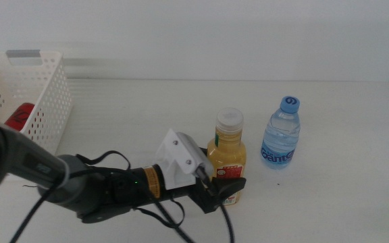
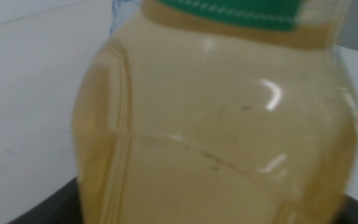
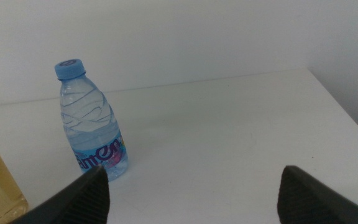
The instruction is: Use arms to grab the bottles and put them into the dustbin to the left of the table.
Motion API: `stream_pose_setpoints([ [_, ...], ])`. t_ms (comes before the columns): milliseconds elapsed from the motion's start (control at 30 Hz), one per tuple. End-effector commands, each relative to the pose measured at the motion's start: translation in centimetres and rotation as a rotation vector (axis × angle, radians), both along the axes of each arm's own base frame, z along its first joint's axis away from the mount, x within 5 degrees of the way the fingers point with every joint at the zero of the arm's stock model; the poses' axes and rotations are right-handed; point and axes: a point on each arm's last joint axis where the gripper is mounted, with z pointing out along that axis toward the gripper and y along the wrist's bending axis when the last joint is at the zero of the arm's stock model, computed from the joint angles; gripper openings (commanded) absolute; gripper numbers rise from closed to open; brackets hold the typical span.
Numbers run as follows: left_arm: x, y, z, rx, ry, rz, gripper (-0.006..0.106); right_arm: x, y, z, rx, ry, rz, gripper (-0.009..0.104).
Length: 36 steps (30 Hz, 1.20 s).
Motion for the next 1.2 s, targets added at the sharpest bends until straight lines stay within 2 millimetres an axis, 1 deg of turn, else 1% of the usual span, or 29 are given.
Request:
stream_pose_setpoints([
  [0,0.4,-0.7,-0.1,-0.015,0.004,0.034,0.091,0.0,-0.1,0.0,-0.019,-0.006,-0.008,0.087],
  [67,0.5,-1.2,-0.4,-0.022,0.008,0.03,0.091,0.0,-0.1,0.0,-0.019,-0.006,-0.008,0.087],
  [167,0.7,-1.6,-0.3,-0.047,-0.005,0.014,0.091,0.0,-0.1,0.0,-0.019,-0.006,-0.008,0.087],
  [267,0.7,-1.7,-0.3,-0.044,0.001,0.005,0.085,0.0,-0.1,0.0,-0.019,-0.006,-0.008,0.087],
  [333,0.8,-1.6,-0.5,-0.043,0.038,0.019,0.075,0.0,-0.1,0.0,-0.019,-0.006,-0.008,0.087],
  [400,0.9,-1.4,-0.2,-0.062,0.076,0.037,0.058,0.0,-0.1,0.0,-0.019,-0.006,-0.008,0.087],
  [467,0.8,-1.2,0.6,-0.099,0.107,0.047,0.042,0.0,-0.1,0.0,-0.019,-0.006,-0.008,0.087],
  [533,0.4,-0.6,2.4,-0.119,0.105,0.07,0.025,0.0,-0.1,0.0,-0.019,-0.006,-0.008,0.087],
  [600,-0.2,0.0,4.0,-0.103,0.119,0.102,0.014,0.0,-0.1,0.0,-0.019,-0.006,-0.008,0.087],
  [667,-0.5,0.6,5.8,-0.075,0.154,0.162,0.007,0.0,-0.1,0.0,-0.019,-0.006,-0.008,0.087],
  [733,-0.9,1.3,8.2,-0.057,0.181,0.218,0.005,0.0,-0.1,0.0,-0.019,-0.006,-0.008,0.087],
  [867,-1.9,2.8,12.5,-0.088,0.202,0.331,0.005,0.0,-0.1,0.0,-0.019,-0.006,-0.008,0.087],
  [933,-2.3,3.6,14.1,-0.122,0.228,0.409,0.005,0.0,-0.1,0.0,-0.019,-0.006,-0.008,0.087],
  [1033,-2.7,4.6,15.5,-0.146,0.229,0.48,0.005,0.0,-0.1,0.0,-0.019,-0.006,-0.008,0.087],
  [1167,-3.3,5.0,16.7,-0.116,0.125,0.454,0.005,0.0,-0.1,0.0,-0.019,-0.006,-0.008,0.087],
])
